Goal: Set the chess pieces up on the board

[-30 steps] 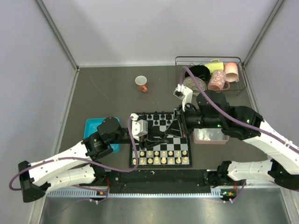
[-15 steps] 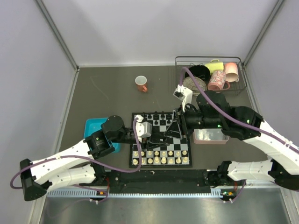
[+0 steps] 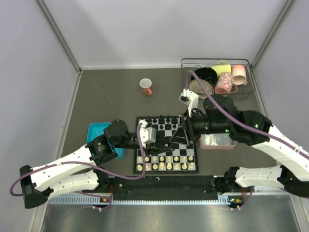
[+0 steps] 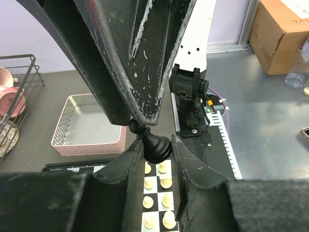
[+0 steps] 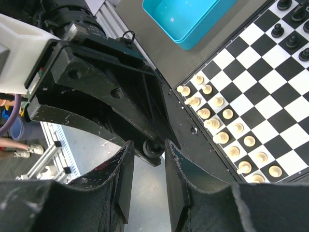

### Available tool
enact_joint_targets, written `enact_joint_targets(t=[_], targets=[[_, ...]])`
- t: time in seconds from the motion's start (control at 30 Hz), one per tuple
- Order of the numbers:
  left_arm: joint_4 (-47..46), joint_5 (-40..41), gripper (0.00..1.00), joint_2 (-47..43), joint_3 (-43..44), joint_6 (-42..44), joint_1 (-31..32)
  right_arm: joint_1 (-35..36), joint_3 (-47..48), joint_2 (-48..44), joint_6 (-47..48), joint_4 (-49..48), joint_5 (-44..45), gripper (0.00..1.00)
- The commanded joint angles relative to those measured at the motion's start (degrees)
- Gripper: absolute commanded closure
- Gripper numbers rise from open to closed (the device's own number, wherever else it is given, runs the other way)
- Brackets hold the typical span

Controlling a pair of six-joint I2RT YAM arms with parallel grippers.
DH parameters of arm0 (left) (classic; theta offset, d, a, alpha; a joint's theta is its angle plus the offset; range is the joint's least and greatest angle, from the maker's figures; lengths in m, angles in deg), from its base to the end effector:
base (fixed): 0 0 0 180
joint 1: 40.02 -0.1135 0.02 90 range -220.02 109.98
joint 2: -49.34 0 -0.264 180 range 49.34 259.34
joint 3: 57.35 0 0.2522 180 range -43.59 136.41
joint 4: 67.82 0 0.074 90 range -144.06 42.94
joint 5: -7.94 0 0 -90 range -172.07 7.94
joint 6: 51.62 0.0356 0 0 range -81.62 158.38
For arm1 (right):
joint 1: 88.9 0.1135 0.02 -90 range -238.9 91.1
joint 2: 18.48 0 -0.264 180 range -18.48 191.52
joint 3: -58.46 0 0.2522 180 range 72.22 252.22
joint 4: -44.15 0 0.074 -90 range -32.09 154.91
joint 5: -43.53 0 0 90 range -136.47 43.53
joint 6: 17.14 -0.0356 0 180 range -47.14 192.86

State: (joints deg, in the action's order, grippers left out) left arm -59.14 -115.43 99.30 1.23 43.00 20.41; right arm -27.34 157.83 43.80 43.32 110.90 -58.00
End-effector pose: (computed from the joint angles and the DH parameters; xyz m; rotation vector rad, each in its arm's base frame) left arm 0.0833 -0.1864 0.3533 1.2931 1.1165 -1.1987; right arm 0.0857 0.1731 0.4454 -0.7631 2.1706 1.1155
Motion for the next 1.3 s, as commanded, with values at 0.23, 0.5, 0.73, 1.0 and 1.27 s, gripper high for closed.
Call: enact_joint_targets(t=[0.23,0.5,0.73,1.0,1.27], targets=[[-1.7,-0.7,0.8,-0.7,2.1,0.6,0.2,-0.9,-1.1,-0.8,0.3,-0.7,-1.5,0.7],[-1.5,-1.7,0.8,-0.3,2.2,0.6,0.2,-0.9,-1.0,-0.5,0.4,-0.7,-1.7,0.74],[-1.4,-1.7,0.8,-0.2,2.0,0.6,0.3,-0.9,-1.0,0.0,0.6,-0.8,-1.8,0.77],[-1.5,-1.9,0.8,0.1,2.0,0.7,0.2,-0.9,-0.9,0.4,0.6,-0.7,-2.5,0.75],[-1.5,-1.7,0.8,-0.2,1.9,0.7,0.3,-0.9,-1.1,0.4,0.6,-0.7,-2.8,0.85]])
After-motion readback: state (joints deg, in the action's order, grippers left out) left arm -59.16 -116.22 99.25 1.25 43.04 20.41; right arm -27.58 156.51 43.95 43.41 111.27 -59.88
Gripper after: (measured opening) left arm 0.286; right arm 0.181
